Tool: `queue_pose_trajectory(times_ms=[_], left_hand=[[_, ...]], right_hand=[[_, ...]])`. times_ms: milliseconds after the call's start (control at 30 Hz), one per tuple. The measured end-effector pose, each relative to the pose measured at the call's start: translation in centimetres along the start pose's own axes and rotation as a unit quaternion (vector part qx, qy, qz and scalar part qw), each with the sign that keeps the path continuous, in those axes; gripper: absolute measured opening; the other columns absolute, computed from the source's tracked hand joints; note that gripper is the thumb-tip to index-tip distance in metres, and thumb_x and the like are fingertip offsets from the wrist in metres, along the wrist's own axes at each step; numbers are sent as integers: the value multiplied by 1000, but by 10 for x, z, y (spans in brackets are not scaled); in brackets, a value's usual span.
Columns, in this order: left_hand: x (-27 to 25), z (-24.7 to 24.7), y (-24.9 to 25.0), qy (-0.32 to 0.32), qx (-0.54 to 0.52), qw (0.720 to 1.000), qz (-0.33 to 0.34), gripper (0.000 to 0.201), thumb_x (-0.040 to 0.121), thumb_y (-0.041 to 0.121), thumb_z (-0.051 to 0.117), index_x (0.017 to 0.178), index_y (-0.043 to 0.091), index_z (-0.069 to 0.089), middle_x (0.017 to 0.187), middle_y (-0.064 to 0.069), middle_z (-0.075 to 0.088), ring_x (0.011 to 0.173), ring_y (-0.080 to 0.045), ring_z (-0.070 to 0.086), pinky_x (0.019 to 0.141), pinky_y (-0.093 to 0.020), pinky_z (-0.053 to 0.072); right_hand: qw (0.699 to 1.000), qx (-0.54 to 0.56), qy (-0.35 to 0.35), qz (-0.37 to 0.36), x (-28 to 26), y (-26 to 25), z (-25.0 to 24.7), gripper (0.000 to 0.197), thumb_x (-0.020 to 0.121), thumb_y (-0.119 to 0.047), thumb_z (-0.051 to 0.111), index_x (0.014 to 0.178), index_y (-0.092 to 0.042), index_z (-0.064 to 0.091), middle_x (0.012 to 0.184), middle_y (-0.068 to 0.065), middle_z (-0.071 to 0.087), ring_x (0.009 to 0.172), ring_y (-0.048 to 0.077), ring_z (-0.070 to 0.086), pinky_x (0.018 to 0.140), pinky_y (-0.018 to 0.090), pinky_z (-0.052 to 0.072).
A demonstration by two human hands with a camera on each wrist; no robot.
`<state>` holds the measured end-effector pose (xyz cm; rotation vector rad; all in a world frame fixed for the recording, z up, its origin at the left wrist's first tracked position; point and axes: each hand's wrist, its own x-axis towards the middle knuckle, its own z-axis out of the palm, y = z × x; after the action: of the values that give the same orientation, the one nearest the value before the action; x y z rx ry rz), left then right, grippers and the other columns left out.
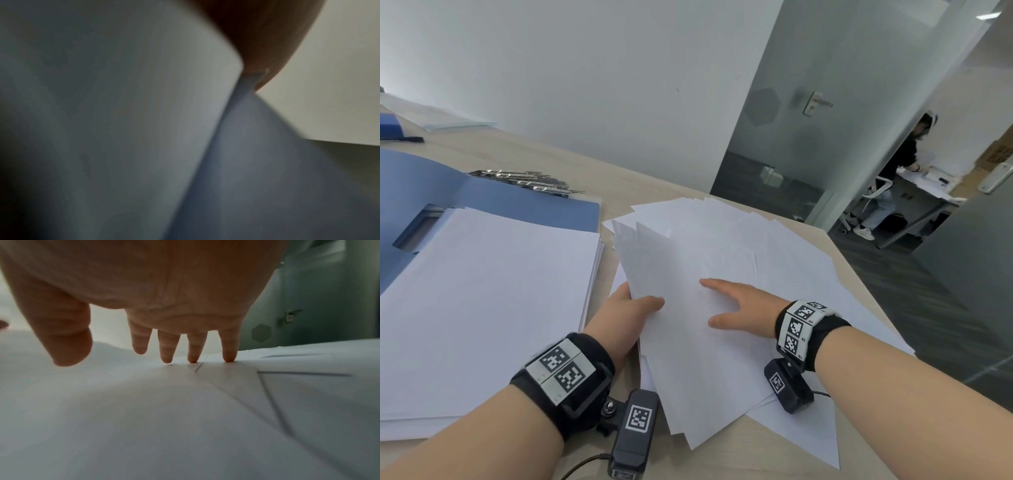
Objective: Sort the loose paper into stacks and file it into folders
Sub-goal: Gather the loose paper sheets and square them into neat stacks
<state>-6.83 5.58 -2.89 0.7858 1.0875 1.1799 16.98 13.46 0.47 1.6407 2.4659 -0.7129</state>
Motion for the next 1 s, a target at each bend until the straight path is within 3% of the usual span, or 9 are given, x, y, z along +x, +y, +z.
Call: queue_pose_trajectory(times_ms=[100, 200, 300, 400, 500, 633, 733, 833, 1000], left_hand=[[0, -1, -1, -6, 19, 1000, 5, 50, 69, 14, 62, 118, 21, 64, 107, -9, 76, 100, -37, 72, 95, -60, 54], [-1, -1, 0, -9, 27, 1000, 7, 48, 71, 11, 63, 118, 22, 64, 107, -9, 76, 99, -37, 72, 94, -59, 55], [1, 0, -1, 10, 18, 1000, 4, 26, 90, 7, 62, 112, 22, 65, 105, -10, 76, 99, -38, 71, 95, -59, 54], [4, 0, -3, 19, 16, 1000, -3, 20, 96, 9, 57, 110, 22, 64, 106, -12, 75, 100, -38, 71, 97, -59, 53], [5, -2, -4, 21, 20, 1000, -1, 26, 94, 4, 57, 110, 23, 63, 109, -12, 74, 101, -39, 70, 97, -59, 53], [5, -2, -5, 9, 28, 1000, 8, 32, 93, 2, 56, 113, 25, 62, 107, -8, 76, 99, -36, 72, 95, -58, 54], [3, -1, -2, 1, 29, 999, 15, 34, 85, 9, 62, 116, 25, 62, 106, -6, 76, 98, -34, 72, 94, -57, 55], [4, -2, -3, -8, 36, 999, 17, 52, 70, 18, 60, 121, 25, 61, 108, -6, 76, 99, -34, 72, 94, -57, 55], [-2, -1, -1, -32, 52, 997, 38, 51, 70, 13, 57, 117, 31, 64, 109, -5, 76, 100, -34, 72, 93, -56, 56]], right_hand=[[995, 27, 63, 74, 5, 8, -1, 78, 94, -58, 56, 158, -37, 18, 166, -3, 22, 153, 17, 22, 123, 33, 20], [982, 22, 60, 178, 9, 15, 0, 86, 92, -69, 48, 160, -33, 10, 167, 4, 19, 152, 25, 25, 123, 42, 23], [987, 41, 42, 152, 11, 14, 4, 91, 87, -74, 48, 160, -35, 10, 168, 2, 19, 153, 24, 22, 124, 43, 21], [986, 122, 32, 105, 10, 6, 5, 88, 89, -70, 51, 159, -37, 10, 167, -1, 21, 152, 15, 24, 123, 37, 21], [969, 230, 40, 82, 8, 2, 1, 75, 98, -53, 54, 159, -36, 14, 165, -2, 26, 150, 12, 29, 120, 31, 26], [979, 144, 70, 126, 8, 9, 3, 81, 92, -68, 50, 159, -40, 13, 166, -3, 23, 151, 15, 28, 121, 35, 25], [976, 189, 52, 100, 5, 4, 6, 79, 94, -61, 54, 159, -39, 14, 166, -6, 23, 151, 9, 27, 120, 30, 23], [972, 222, 31, 70, 4, -2, 8, 78, 95, -56, 56, 158, -41, 13, 167, -7, 19, 151, 6, 22, 121, 30, 20], [974, 179, 88, 112, -8, 8, 7, 82, 92, -58, 60, 158, -40, 15, 165, 0, 26, 150, 16, 31, 119, 33, 28]])
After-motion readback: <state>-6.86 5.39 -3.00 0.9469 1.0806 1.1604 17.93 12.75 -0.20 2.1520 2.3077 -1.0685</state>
